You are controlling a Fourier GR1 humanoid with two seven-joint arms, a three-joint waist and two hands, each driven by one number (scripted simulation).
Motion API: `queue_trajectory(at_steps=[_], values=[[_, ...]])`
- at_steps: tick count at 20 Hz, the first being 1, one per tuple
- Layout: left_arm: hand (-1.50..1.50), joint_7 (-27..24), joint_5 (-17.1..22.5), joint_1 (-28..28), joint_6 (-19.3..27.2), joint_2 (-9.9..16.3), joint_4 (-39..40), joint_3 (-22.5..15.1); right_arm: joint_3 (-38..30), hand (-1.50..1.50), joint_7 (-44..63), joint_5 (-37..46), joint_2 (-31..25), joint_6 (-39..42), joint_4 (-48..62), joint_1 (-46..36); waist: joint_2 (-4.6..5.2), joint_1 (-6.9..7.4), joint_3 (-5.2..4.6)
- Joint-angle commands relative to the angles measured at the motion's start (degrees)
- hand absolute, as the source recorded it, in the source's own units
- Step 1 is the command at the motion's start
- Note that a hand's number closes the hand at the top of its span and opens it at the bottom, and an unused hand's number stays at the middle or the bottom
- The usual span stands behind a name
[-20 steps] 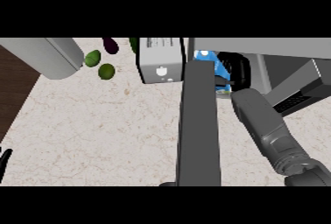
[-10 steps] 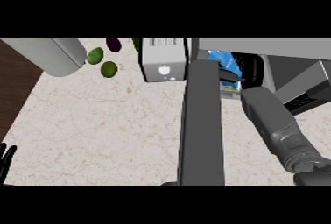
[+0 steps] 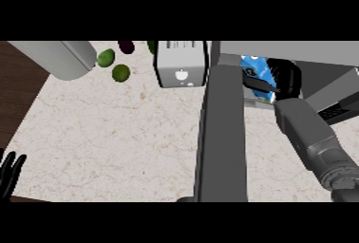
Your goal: Pick up the milk, place it into the microwave and close the microwave
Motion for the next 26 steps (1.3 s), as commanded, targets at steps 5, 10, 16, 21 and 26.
queue_trajectory(at_steps=[5,10,16,21,26], values=[[-1.50,1.1,-0.7,-2.5,0.8,0.2,1.0,-0.6,1.7,-1.50,0.3,2.1,0.3,-2.4,1.3,0.0,0.51,1.11,0.11],[-1.50,-0.2,-1.3,-3.5,0.3,0.5,3.4,-0.4,3.1,-1.50,1.0,3.6,1.4,-4.6,1.7,-0.4,0.57,1.55,0.02],[-1.50,0.7,-2.6,-5.3,1.8,0.0,2.7,-1.3,3.6,-1.50,2.4,4.5,1.8,-5.4,0.8,-3.0,0.35,1.66,0.04],[-1.50,0.3,-2.2,-6.3,0.9,1.6,5.2,0.0,4.3,-1.50,2.9,5.4,2.0,-3.8,1.6,-2.8,0.30,1.25,-0.04],[-1.50,0.6,-2.4,-7.3,1.0,1.7,5.4,-0.4,4.8,-1.50,3.7,6.0,4.1,-4.7,2.0,-3.1,-0.01,0.94,-0.05]])
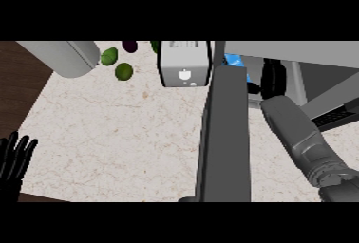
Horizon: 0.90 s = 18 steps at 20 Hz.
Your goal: Pick up the milk, place it into the microwave and close the microwave
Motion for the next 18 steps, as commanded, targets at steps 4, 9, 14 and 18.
queue_trajectory(at_steps=[4,9,14,18], values=[[-1.50,-0.6,-0.2,0.1,0.5,-0.5,1.1,0.4,-0.3,-1.50,-1.3,-0.1,0.2,1.4,-0.3,1.2,-0.58,-1.08,-0.01],[-1.50,-3.3,-1.5,0.5,0.1,-1.0,2.1,0.3,-1.1,-1.50,-2.6,-0.8,2.2,1.7,-1.2,2.4,-0.61,-1.17,-0.02],[-1.50,-2.7,-1.5,2.7,0.0,-1.8,-0.4,-0.3,-2.2,-1.50,-4.1,-1.6,1.2,3.5,-2.1,3.7,-1.42,-2.47,-0.03],[-1.50,-4.9,-2.0,4.6,-0.7,-1.7,0.0,0.6,-3.0,-1.50,-5.6,-2.4,-0.2,9.4,-2.6,4.5,-1.75,-3.16,-0.07]])
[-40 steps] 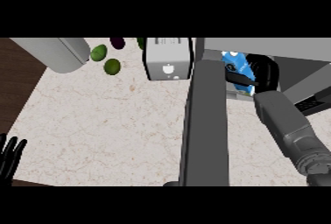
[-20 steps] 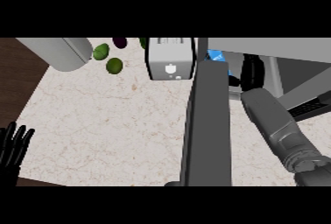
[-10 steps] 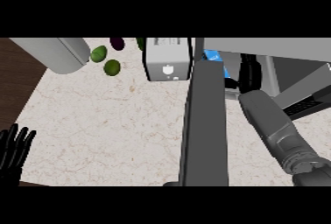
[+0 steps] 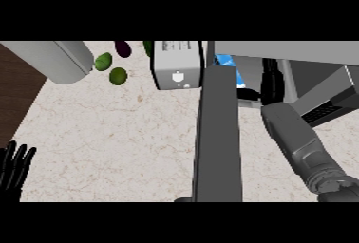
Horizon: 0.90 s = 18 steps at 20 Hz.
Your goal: Pick up the milk, place it into the microwave and close the microwave
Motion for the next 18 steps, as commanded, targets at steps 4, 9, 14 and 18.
queue_trajectory(at_steps=[4,9,14,18], values=[[-1.50,-1.3,-2.3,1.1,1.1,-2.2,-0.1,-1.5,-2.4,-1.50,-4.9,-2.4,0.3,9.2,-2.0,2.1,-0.59,-1.65,-0.03],[-1.50,-1.4,-3.4,3.0,0.6,-2.5,-1.7,-2.2,-4.0,-1.50,-10.5,-4.3,1.7,16.3,-3.0,6.8,-1.19,-2.90,-0.08],[-1.50,-1.1,-3.9,7.0,-1.8,-2.8,-5.1,-3.7,-5.0,-1.50,-13.0,-5.6,3.8,19.4,-4.5,10.0,-1.78,-4.10,-0.17],[-1.50,0.1,-3.4,8.0,-5.1,-4.1,-6.0,-8.4,-5.4,-1.50,-14.3,-6.9,5.6,26.2,-5.3,12.5,-2.07,-4.91,-0.20]])
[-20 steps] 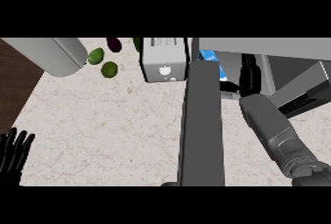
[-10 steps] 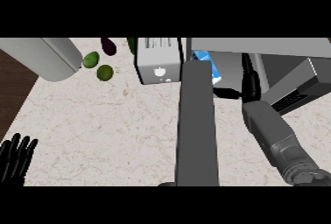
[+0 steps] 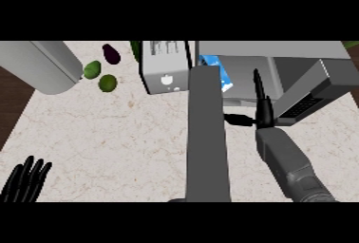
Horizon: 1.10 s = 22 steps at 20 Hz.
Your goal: Pick up the milk, place it into the microwave and close the microwave
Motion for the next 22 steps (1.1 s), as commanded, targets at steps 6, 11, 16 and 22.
queue_trajectory(at_steps=[6,11,16,22], values=[[-1.50,1.2,0.1,1.2,-5.1,0.1,-1.3,-4.9,1.5,-1.50,-5.1,-1.3,4.0,16.1,-4.5,8.4,-0.83,-2.00,-0.12],[-1.50,1.7,-1.2,1.2,-6.1,0.3,-2.1,-6.6,3.5,-1.50,-3.7,-2.2,5.2,19.5,-13.2,15.3,-1.10,-2.67,-0.19],[-1.50,2.3,-8.6,-3.1,-4.3,-1.8,-0.7,-13.0,6.7,-1.50,-2.5,-1.5,4.5,19.8,-23.1,25.0,-1.30,-3.65,-0.27],[1.50,6.6,-13.8,-9.7,2.0,-2.9,1.0,-19.3,6.7,-1.50,-0.1,-7.1,2.7,28.7,-37.3,35.3,-1.07,-3.80,-0.24]])
